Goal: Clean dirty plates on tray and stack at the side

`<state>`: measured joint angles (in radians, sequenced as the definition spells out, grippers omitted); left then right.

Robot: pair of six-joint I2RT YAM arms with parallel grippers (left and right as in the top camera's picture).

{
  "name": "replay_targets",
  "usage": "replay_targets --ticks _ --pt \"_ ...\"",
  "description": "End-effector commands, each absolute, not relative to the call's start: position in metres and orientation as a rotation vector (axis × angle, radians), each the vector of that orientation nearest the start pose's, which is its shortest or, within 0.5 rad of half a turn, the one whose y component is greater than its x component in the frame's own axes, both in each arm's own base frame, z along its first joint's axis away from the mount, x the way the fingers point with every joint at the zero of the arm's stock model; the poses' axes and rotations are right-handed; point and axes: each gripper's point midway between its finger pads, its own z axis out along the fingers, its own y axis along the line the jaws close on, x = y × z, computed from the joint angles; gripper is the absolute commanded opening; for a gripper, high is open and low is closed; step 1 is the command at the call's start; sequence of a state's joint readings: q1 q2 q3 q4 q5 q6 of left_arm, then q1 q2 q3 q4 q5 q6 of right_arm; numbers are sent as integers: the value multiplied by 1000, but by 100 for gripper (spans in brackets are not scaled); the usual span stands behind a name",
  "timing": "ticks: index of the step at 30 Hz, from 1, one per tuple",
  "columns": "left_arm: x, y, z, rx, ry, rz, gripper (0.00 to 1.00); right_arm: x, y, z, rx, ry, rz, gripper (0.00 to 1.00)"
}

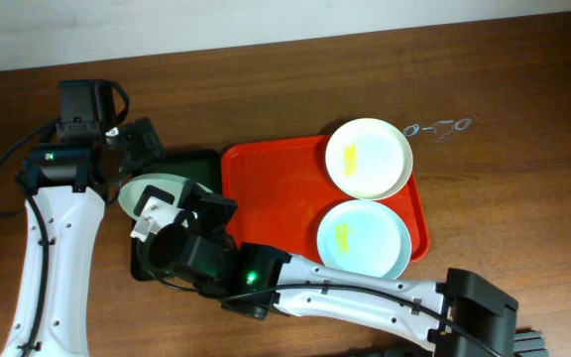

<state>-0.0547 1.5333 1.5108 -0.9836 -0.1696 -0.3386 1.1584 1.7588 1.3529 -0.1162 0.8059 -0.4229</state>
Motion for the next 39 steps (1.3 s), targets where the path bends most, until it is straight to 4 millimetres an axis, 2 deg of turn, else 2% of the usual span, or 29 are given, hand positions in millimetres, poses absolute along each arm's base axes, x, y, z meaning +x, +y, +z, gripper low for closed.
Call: replay_targets --ticks 1,9,13,17,19,22,26,29,32,34,37,39 --pt "388 12 225 -451 2518 80 99 310 389 261 -951 1631 -376 4" --pt "388 12 225 -451 2518 80 99 311 388 260 -950 1633 -381 4" --pt "388 12 225 -450 2518 80 99 321 371 261 -906 1653 -462 4" --pt "388 12 225 -450 2518 80 99 332 359 256 -777 1730 -400 4" --pt "388 12 225 -451 2518 80 99 337 351 246 -693 1805 -330 4" --pt "388 12 225 -451 2518 81 99 337 352 220 -665 1946 -147 4" --pt "388 12 225 -451 2518 80 99 347 336 197 -460 2122 31 4" --pt "388 12 225 -451 2518 80 99 350 338 182 -397 2259 266 4" --pt "388 12 225 -451 2518 80 99 356 333 174 -333 2351 428 4" --pt "388 12 225 -451 2518 80 99 362 321 170 -295 2419 538 4" --pt "388 12 225 -451 2518 80 99 367 307 176 -275 2469 732 4" --pt "388 12 225 -450 2518 80 99 375 288 182 -227 2493 840 4"
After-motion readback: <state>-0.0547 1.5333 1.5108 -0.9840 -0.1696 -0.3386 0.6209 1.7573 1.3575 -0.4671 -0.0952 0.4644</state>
